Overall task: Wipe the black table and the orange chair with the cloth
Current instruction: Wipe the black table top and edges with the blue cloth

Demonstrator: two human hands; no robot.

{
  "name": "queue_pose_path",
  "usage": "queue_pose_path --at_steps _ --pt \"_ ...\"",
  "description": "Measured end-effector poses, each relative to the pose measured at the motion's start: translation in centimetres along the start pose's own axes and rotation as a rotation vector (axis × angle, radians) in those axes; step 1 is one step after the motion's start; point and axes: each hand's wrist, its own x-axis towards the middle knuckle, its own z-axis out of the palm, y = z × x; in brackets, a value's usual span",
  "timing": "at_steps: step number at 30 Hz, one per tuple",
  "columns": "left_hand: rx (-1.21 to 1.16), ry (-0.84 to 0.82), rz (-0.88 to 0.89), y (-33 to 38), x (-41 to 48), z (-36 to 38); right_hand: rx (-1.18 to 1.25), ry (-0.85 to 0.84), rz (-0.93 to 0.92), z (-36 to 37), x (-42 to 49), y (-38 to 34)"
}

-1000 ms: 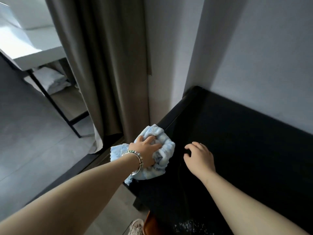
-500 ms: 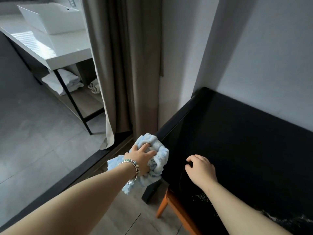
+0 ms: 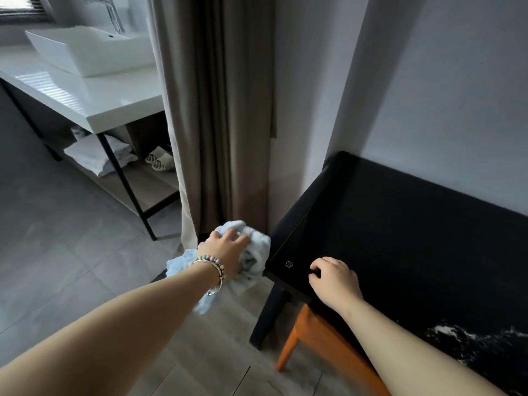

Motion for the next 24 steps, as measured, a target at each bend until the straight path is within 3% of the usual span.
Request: queue_pose_path --at_steps 8,21,24 --pt "-0.341 0.06 -0.06 3.0 1.1 -0.1 0.002 0.064 0.089 -1.1 -1.7 1.0" --pt "-0.405 -0.069 -0.063 11.0 5.8 0.7 0.099 0.173 0.284 -2.7 -5.7 8.7" --pt "-0.276 -0.091 -0.011 13.9 5.4 1.5 0.154 0.233 0.298 -2.8 -6.7 10.2"
